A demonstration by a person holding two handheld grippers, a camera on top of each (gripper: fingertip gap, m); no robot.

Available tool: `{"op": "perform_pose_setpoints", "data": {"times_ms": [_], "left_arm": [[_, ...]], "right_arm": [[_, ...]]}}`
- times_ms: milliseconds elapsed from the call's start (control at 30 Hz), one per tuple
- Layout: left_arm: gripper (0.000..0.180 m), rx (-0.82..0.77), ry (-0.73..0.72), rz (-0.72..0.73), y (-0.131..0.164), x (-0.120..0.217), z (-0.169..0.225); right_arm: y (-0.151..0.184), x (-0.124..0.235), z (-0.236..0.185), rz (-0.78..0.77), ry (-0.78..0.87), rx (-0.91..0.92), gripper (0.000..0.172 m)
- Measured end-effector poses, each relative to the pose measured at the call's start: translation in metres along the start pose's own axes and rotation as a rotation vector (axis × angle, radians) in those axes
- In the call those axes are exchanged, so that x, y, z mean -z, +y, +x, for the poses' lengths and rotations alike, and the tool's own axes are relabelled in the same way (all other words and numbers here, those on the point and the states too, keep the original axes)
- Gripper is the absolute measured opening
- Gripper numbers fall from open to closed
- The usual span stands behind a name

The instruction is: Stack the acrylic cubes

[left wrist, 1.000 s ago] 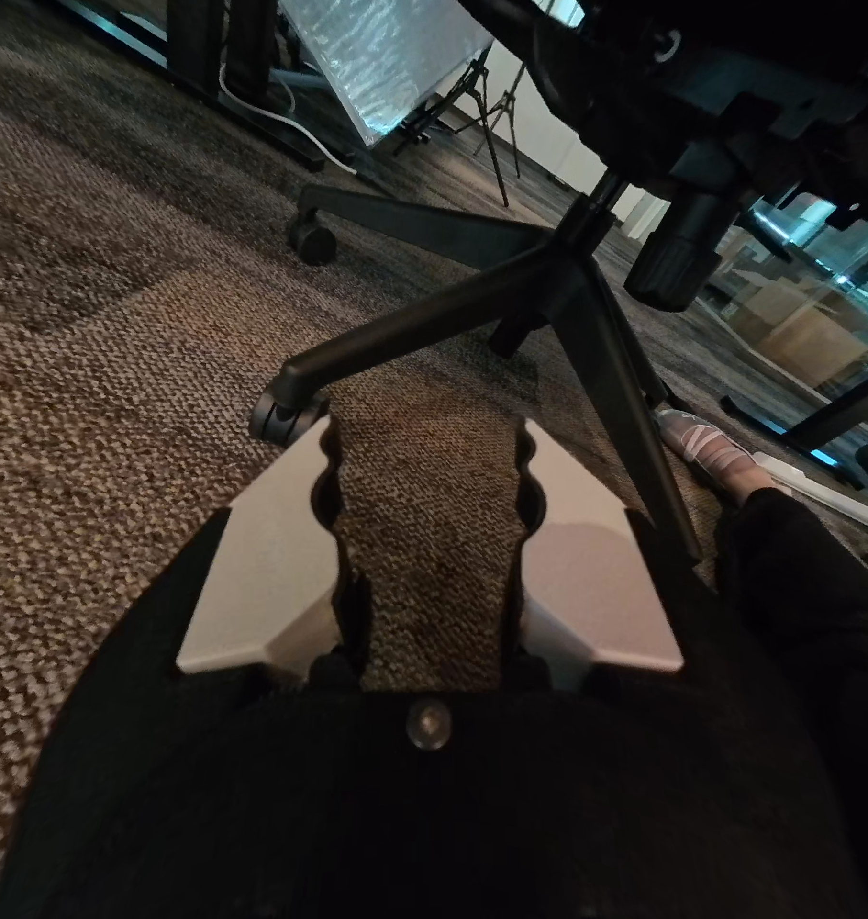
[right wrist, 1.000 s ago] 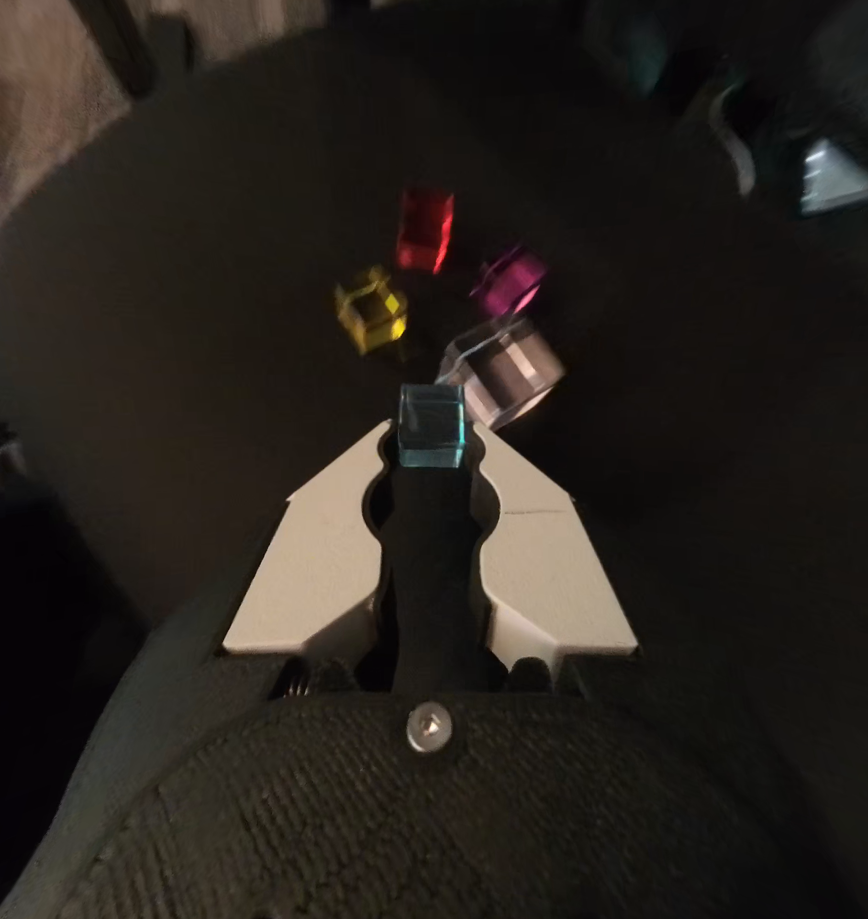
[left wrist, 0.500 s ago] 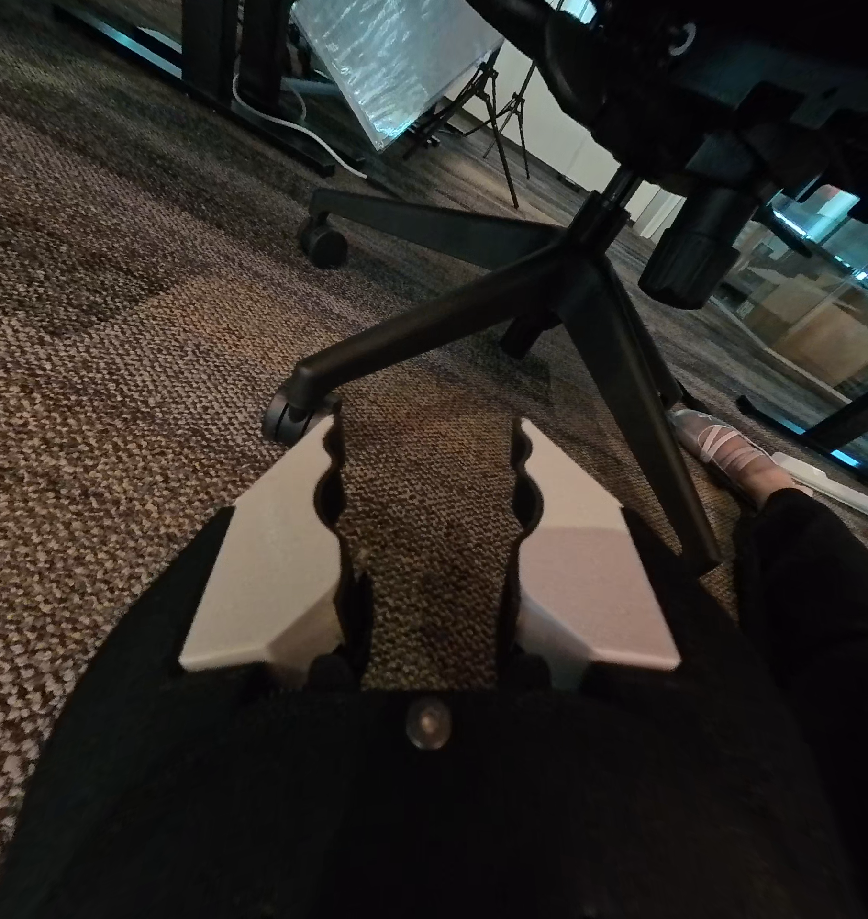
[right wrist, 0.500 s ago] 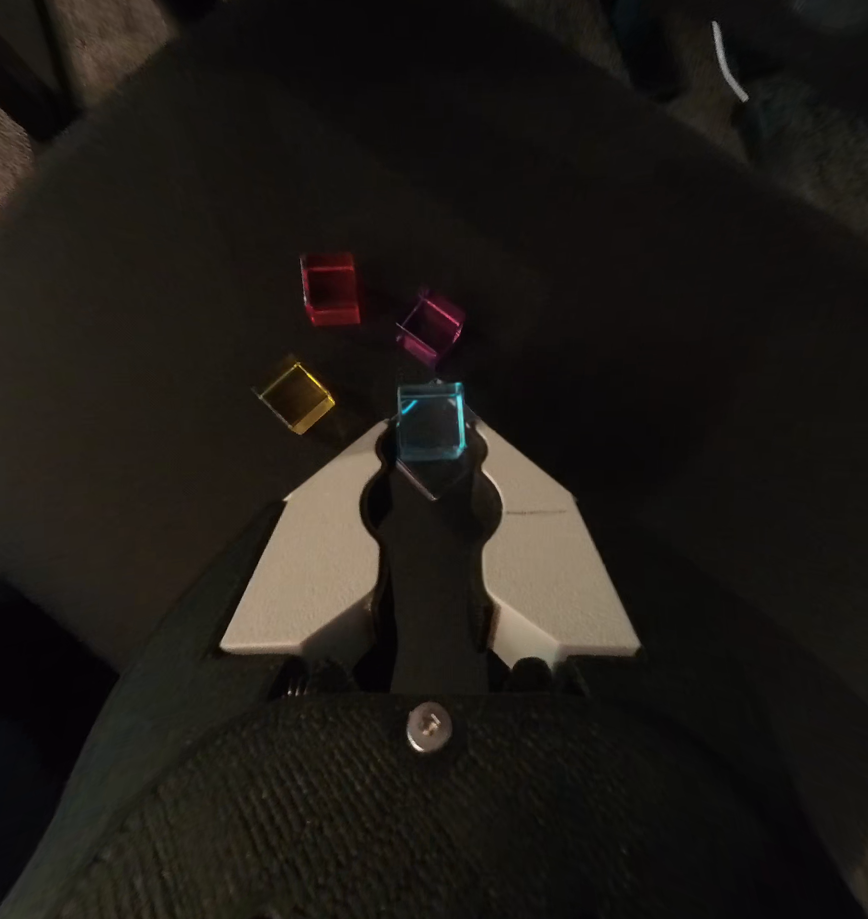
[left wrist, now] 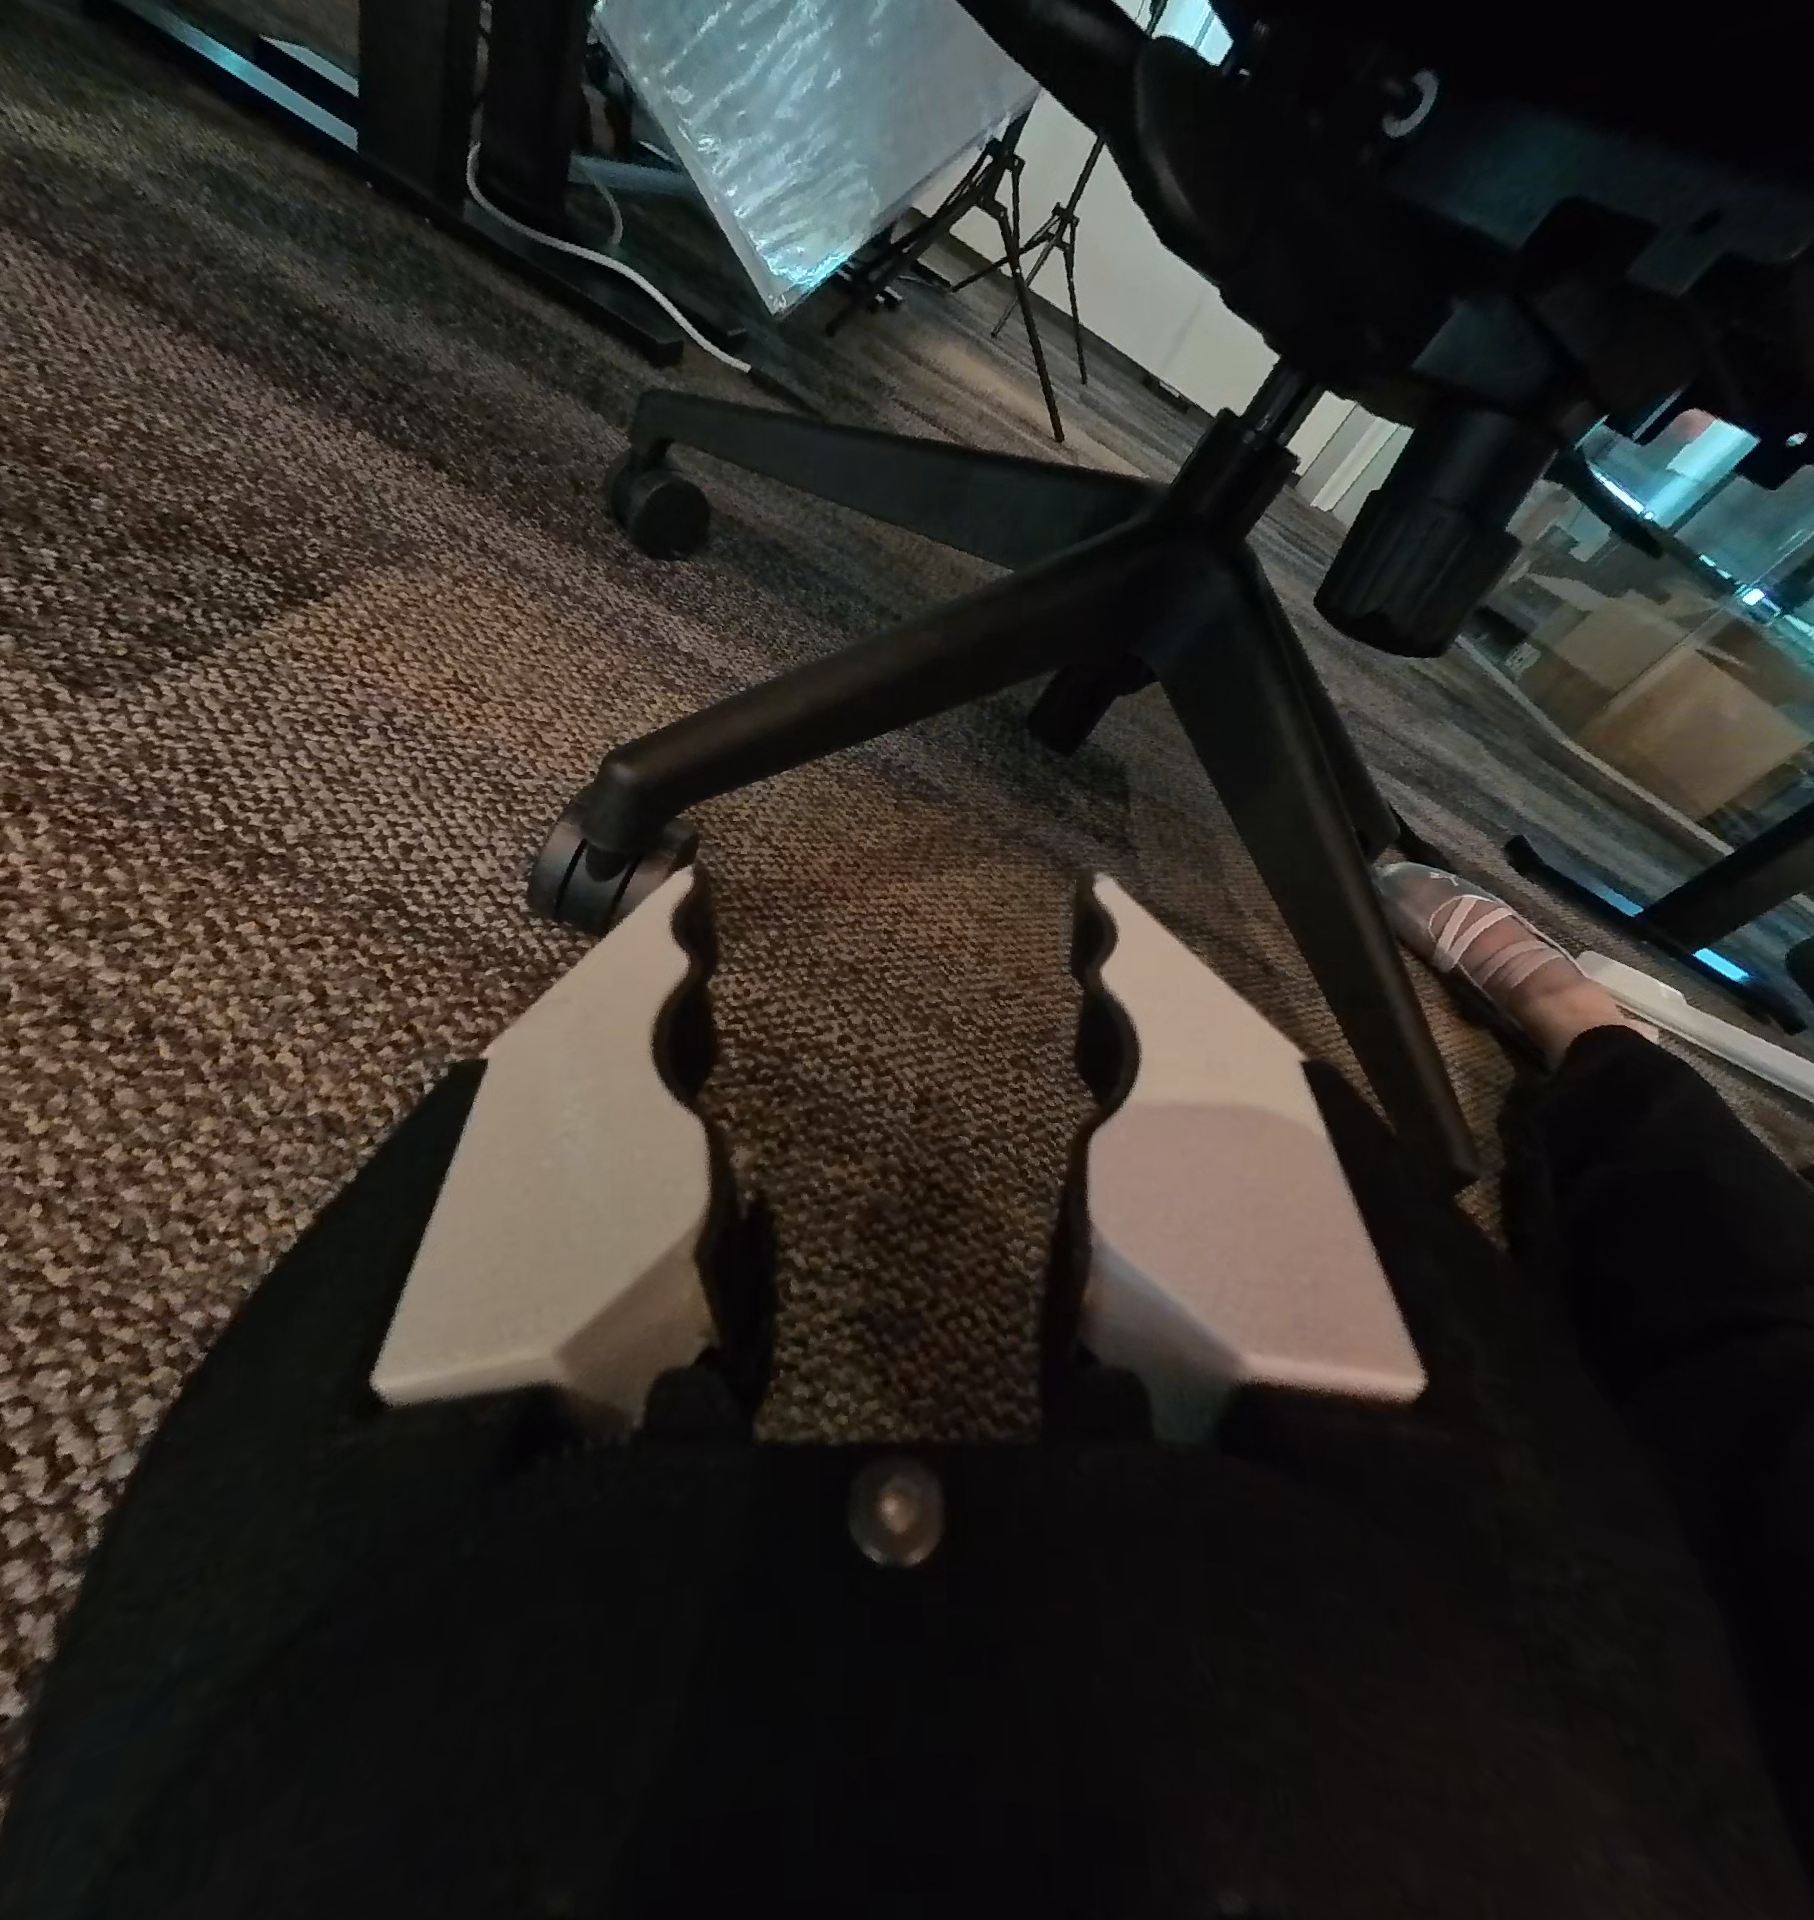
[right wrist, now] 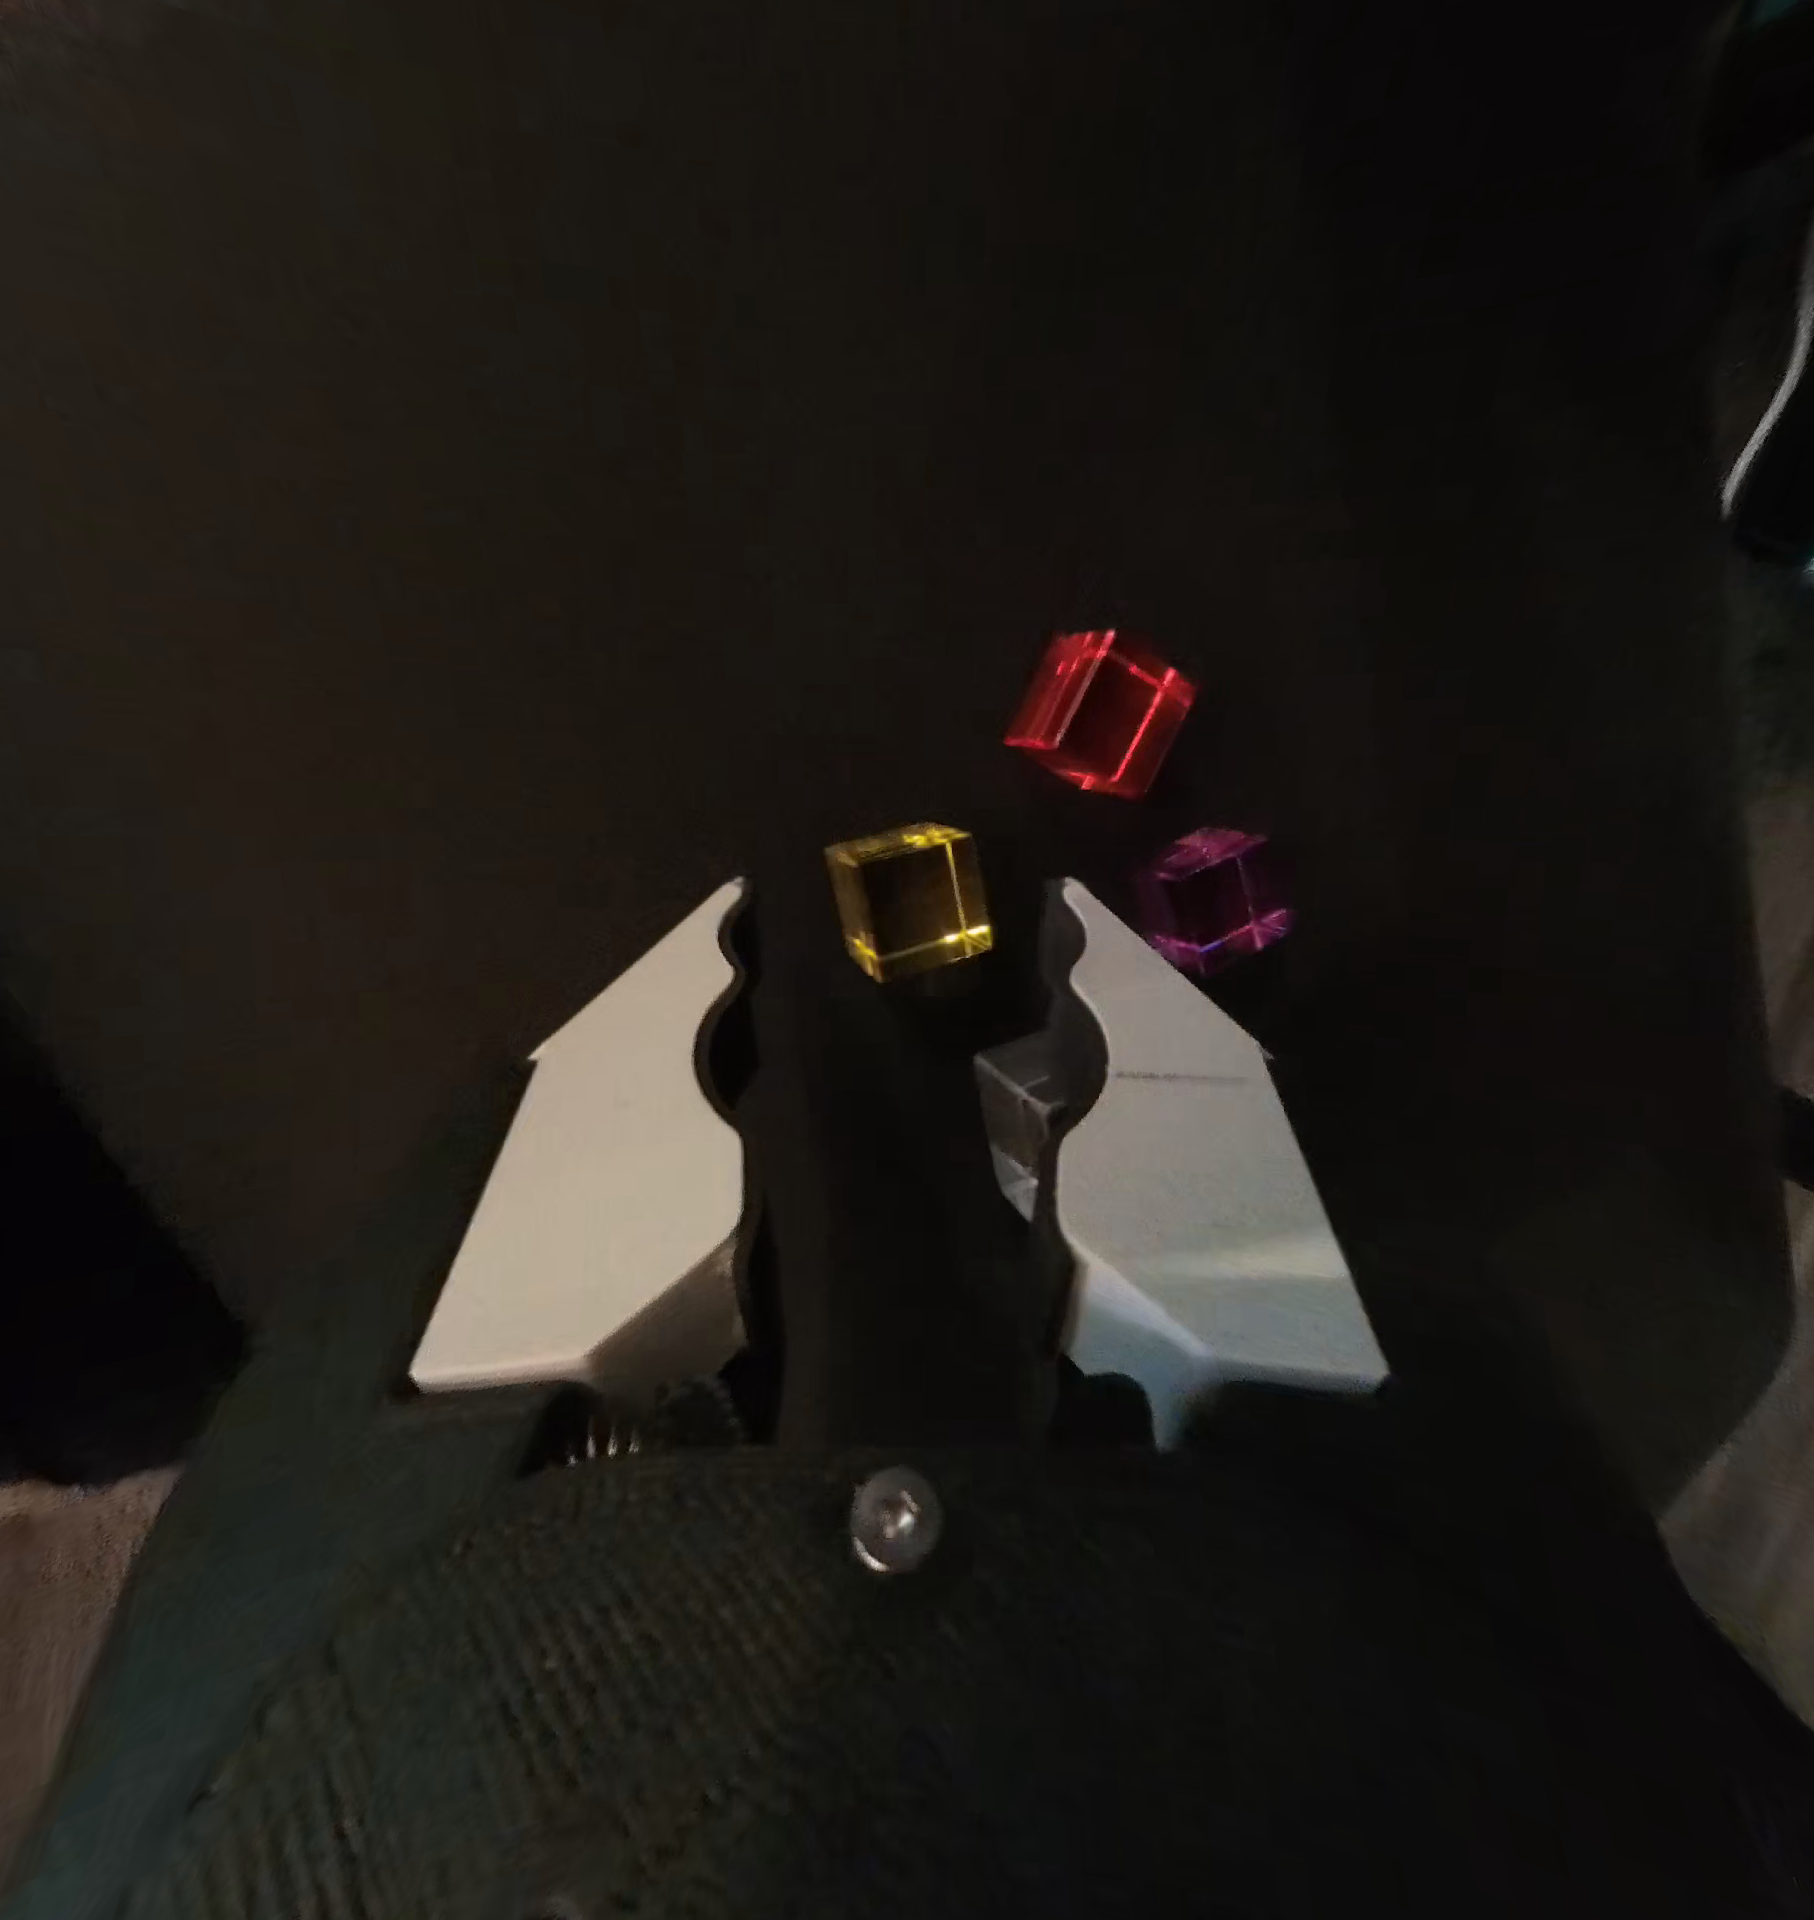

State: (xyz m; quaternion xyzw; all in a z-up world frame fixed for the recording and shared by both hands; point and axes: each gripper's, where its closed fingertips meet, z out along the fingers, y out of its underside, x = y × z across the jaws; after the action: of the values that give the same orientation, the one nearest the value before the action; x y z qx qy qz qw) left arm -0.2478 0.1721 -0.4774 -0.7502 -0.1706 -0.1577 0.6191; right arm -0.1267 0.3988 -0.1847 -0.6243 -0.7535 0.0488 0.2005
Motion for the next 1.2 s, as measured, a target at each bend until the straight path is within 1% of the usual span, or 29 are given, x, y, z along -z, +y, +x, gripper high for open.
{"op": "perform_pose_setpoints", "data": {"times_ms": [133,167,233,300,400,500,567,667,833,967,1200], "left_arm": [[0.068,-0.001,-0.002,-0.003,0.001,-0.001,-0.001],[0.068,0.003,-0.002,-0.003,0.001,-0.001,-0.002],[0.068,0.011,-0.006,-0.003,0.001,-0.001,-0.003],[0.068,0.013,-0.005,-0.008,0.002,-0.001,-0.004],[0.067,0.010,-0.004,-0.006,0.002,-0.002,-0.004],[0.067,0.012,-0.006,-0.007,0.002,-0.003,-0.005],[0.067,0.016,-0.006,-0.008,0.002,-0.003,-0.005],[0.067,0.015,-0.005,-0.003,0.001,-0.002,-0.005],[0.066,0.024,-0.005,0.003,0.000,-0.002,-0.006],[0.067,0.023,-0.003,0.002,0.000,-0.002,-0.005],[0.066,0.018,0.000,-0.001,0.000,-0.002,-0.004]], "right_arm": [[0.013,-0.010,0.003,-0.167,-0.065,0.025,0.042],[0.014,-0.013,0.001,-0.189,-0.096,0.034,0.031],[0.014,-0.011,0.000,-0.214,-0.130,0.046,0.028],[0.009,0.003,0.004,-0.214,-0.126,0.049,0.027],[0.001,0.036,0.023,-0.195,-0.058,0.037,0.027],[0.007,0.062,0.038,-0.226,-0.026,-0.021,0.027],[0.016,0.068,0.044,-0.271,-0.028,-0.065,0.027],[0.032,0.065,0.049,-0.342,-0.037,-0.096,0.027],[0.040,0.057,0.052,-0.365,-0.057,-0.139,0.027],[0.047,0.055,0.059,-0.405,-0.033,-0.145,0.026],[0.045,0.051,0.062,-0.380,-0.054,-0.195,0.026]]}}
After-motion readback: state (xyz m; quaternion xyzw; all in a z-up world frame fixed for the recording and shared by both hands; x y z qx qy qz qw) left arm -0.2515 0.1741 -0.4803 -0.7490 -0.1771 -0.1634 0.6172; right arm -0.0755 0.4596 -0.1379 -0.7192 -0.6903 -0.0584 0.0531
